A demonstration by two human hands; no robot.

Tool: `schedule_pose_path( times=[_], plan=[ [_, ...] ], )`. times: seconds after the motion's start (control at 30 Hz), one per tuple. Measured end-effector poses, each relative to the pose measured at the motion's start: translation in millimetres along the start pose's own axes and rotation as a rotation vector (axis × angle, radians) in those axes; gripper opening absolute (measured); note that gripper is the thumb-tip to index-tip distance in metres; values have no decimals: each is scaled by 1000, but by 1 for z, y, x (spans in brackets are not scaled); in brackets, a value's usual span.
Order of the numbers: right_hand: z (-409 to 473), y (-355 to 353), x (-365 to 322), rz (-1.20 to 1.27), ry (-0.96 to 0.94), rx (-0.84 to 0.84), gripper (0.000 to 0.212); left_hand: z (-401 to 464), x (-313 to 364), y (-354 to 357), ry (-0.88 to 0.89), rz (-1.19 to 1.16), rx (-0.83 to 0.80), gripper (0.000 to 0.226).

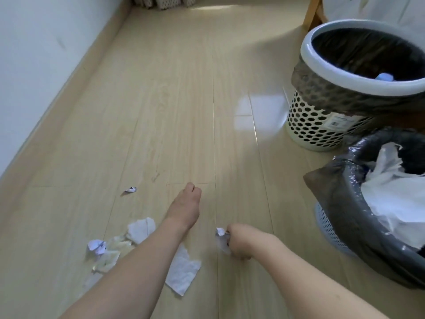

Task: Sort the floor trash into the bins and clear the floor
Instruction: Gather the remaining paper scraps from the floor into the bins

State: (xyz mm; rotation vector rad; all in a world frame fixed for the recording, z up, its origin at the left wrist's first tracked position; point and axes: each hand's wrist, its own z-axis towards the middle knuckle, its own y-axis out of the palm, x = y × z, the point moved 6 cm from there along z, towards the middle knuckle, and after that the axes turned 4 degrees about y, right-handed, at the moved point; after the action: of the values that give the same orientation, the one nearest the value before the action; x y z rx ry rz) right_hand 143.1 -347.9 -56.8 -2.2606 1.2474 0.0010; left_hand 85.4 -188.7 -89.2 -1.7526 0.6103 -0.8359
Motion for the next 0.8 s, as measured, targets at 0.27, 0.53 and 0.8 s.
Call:
schedule_pose_path(
  times=[0.27,0.53,0.8],
  plan=[
    [-101,-123,35,26,24,231,30,-33,43,-109,-211,-629,148,20],
    [-227,-201,153,-8,306,655,44,-28,287,-205,243,-1031,-26,16],
    [-259,-218,190,158,362,904,34,-23,323,-189,116,-963,-408,32]
  ],
)
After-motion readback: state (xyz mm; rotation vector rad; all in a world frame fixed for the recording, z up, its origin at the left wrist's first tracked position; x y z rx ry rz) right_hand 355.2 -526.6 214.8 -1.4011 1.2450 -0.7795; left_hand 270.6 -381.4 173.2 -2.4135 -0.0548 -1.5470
